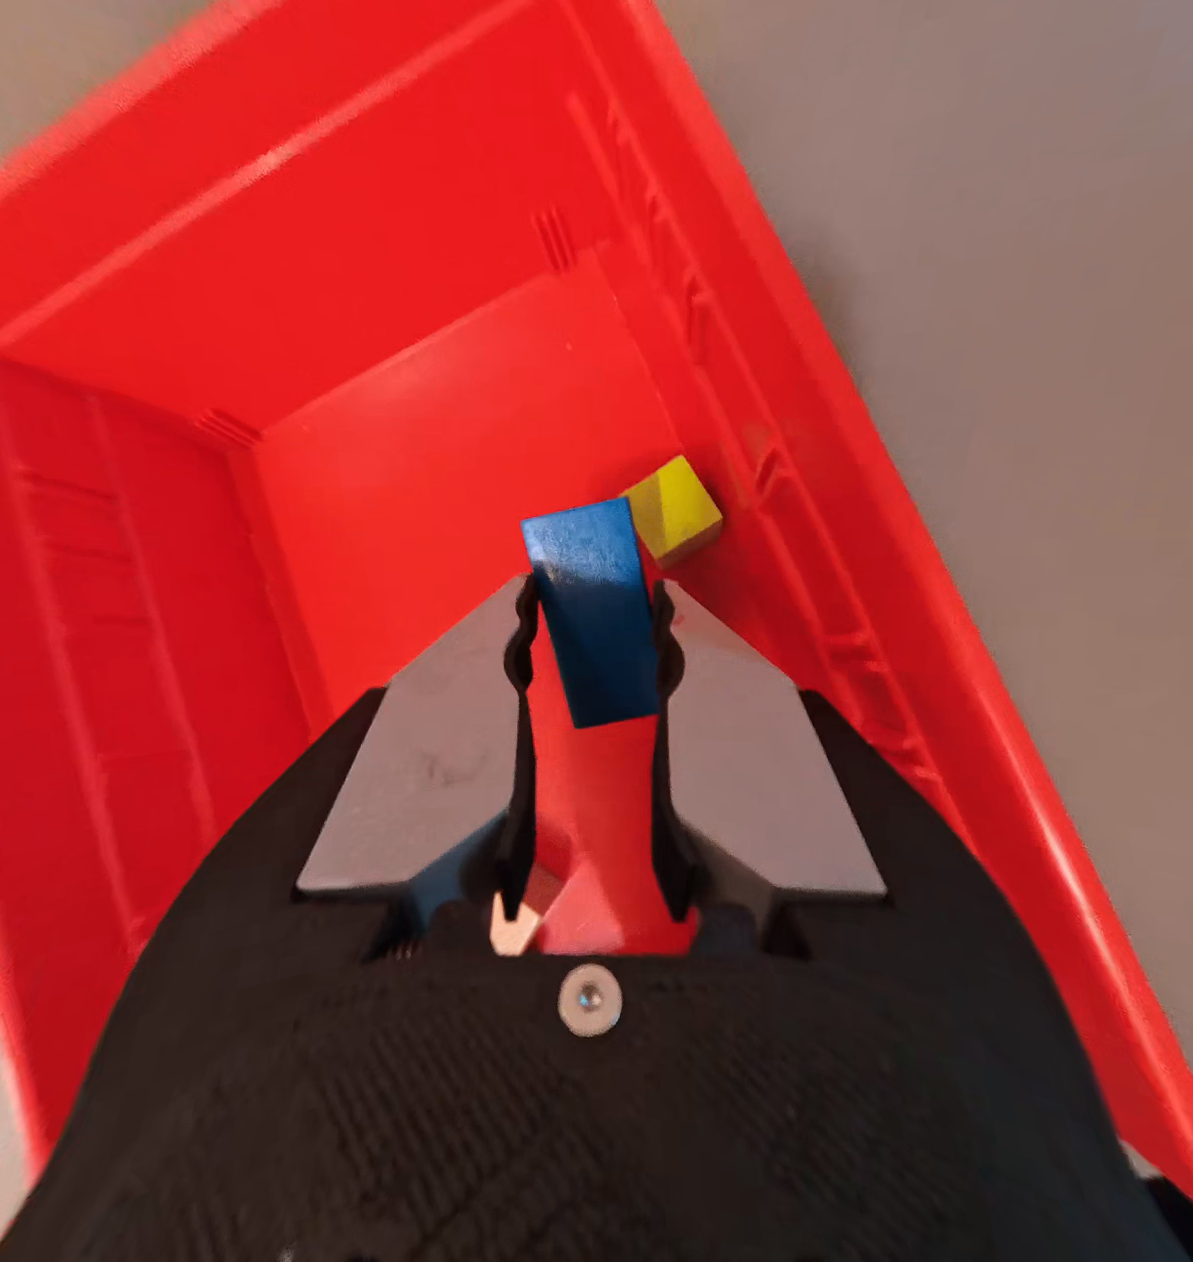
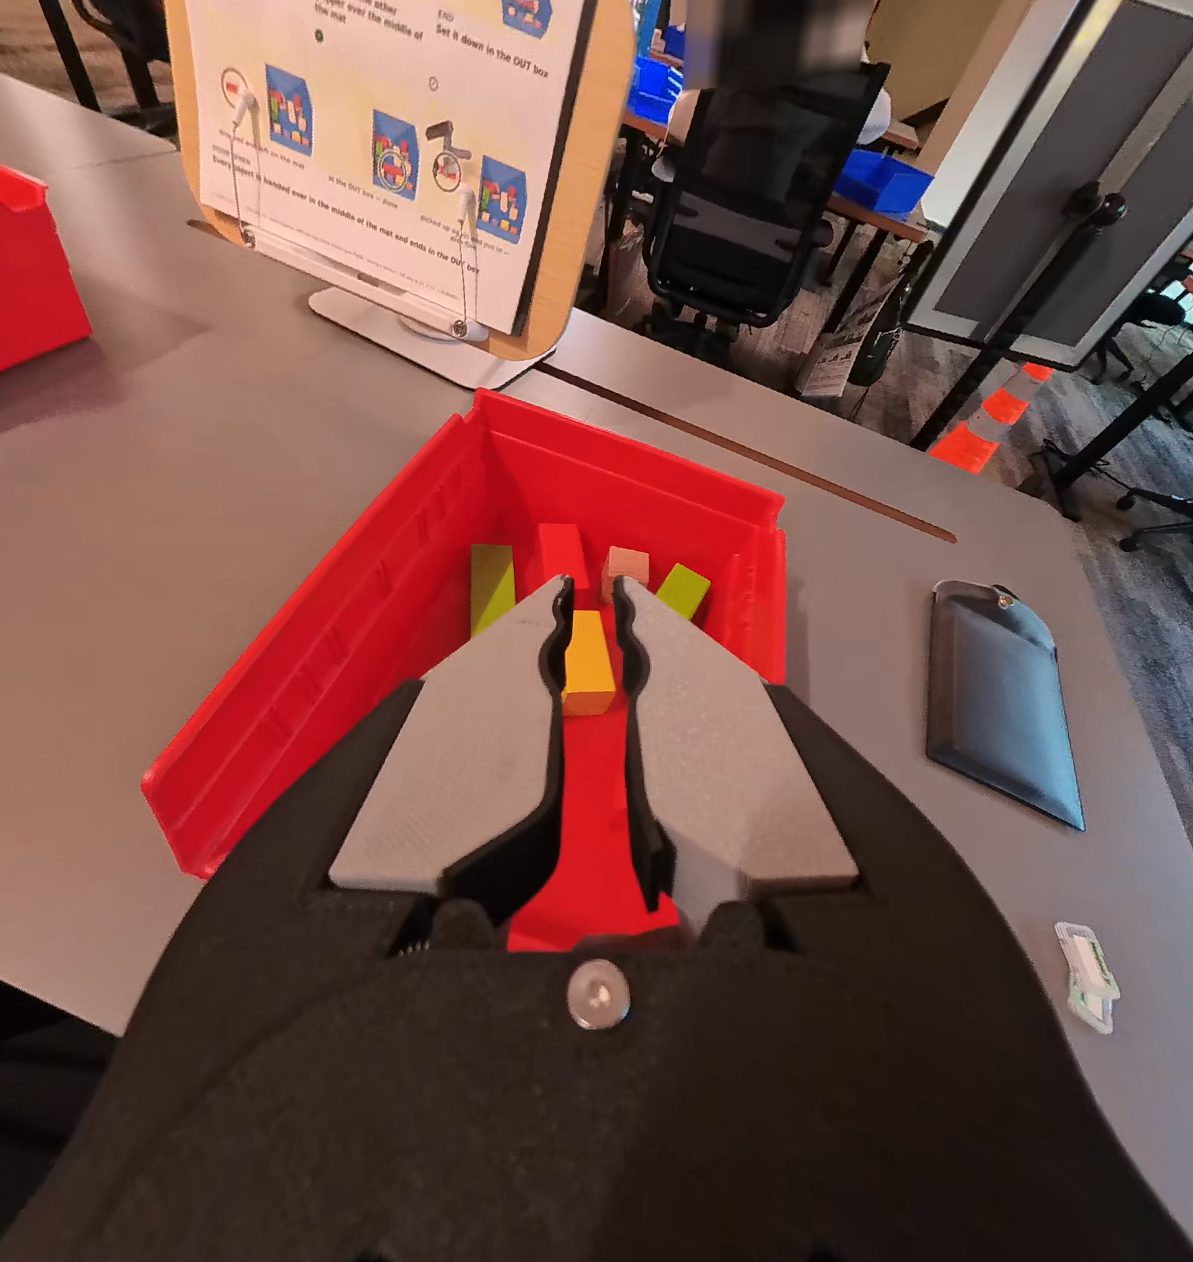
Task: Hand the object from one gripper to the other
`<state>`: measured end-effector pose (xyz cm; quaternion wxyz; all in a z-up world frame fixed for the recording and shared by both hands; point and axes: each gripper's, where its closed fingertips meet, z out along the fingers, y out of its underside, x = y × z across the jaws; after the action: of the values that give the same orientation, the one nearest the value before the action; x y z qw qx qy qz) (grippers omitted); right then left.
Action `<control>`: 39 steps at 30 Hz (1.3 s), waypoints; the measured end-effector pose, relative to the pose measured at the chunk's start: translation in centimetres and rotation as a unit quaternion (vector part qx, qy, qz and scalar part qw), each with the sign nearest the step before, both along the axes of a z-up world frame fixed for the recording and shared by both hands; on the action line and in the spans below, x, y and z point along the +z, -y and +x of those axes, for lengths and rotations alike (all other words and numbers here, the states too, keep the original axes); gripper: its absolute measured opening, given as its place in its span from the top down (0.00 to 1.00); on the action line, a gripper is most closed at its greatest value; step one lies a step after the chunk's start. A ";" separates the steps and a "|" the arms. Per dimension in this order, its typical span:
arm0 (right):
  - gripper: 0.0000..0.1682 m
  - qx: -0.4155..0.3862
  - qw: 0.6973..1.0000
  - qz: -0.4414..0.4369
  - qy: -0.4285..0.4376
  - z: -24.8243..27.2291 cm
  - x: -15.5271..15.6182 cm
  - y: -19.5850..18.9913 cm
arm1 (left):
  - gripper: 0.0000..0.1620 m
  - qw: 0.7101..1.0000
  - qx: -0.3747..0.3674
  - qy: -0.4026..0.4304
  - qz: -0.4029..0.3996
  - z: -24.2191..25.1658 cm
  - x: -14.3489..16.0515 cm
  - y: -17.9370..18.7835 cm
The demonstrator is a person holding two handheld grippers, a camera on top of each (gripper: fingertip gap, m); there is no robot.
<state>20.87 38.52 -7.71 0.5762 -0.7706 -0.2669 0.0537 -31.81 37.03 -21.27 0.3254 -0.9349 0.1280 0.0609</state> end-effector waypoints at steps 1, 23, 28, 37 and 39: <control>0.95 0.002 1.000 0.000 0.004 -0.3 -0.1 0.0 | 0.81 1.000 0.001 -0.006 0.016 -0.1 0.8 0.0; 0.79 0.468 0.873 -0.085 -0.109 -20.6 2.1 18.5 | 0.81 0.762 -0.416 0.420 0.265 26.2 20.9 19.0; 0.73 0.518 0.832 -0.114 -0.163 -22.8 3.1 21.6 | 0.81 0.739 -0.451 0.443 0.232 29.0 20.5 20.3; 0.75 0.549 0.766 -0.161 -0.294 -22.2 6.4 22.9 | 0.81 0.727 -0.492 0.430 0.208 31.6 19.5 22.2; 0.74 0.548 0.761 -0.166 -0.307 -22.2 6.6 22.9 | 0.81 0.723 -0.499 0.435 0.198 32.1 19.4 22.5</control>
<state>-1.30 15.65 -1.08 0.3628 -0.5190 -0.4395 0.6370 0.24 14.51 -1.91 0.5067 -0.5743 0.4052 -0.4992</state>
